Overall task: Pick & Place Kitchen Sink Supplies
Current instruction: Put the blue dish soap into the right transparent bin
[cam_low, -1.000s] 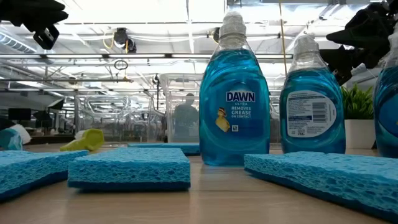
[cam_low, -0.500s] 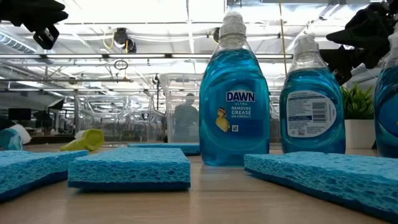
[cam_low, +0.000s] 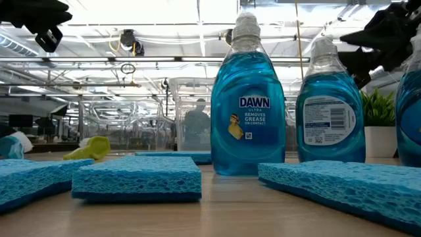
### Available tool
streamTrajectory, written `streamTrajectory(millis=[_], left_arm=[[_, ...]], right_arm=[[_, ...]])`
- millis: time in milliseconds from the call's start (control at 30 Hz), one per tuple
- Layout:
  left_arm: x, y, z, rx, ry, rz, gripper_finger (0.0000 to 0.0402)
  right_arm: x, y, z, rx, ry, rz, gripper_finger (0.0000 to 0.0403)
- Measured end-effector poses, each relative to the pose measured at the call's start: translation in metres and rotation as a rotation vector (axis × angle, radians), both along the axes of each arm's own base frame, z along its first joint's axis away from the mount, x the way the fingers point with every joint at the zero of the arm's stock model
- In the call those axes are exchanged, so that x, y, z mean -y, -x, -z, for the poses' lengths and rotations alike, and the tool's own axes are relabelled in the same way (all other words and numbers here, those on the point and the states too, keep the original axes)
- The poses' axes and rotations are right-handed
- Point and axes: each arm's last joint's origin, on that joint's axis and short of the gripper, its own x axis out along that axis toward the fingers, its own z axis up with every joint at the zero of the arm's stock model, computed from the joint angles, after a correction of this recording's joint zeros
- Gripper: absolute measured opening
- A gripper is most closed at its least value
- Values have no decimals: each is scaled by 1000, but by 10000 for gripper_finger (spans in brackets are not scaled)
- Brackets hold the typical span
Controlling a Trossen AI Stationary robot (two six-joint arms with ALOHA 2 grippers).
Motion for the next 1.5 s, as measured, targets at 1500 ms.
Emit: streamTrajectory(millis=[1500], left_arm=[[-2, 1, -23, 232, -104, -60, 77]], right_arm=[[-10, -14, -108, 132, 49, -47, 166]])
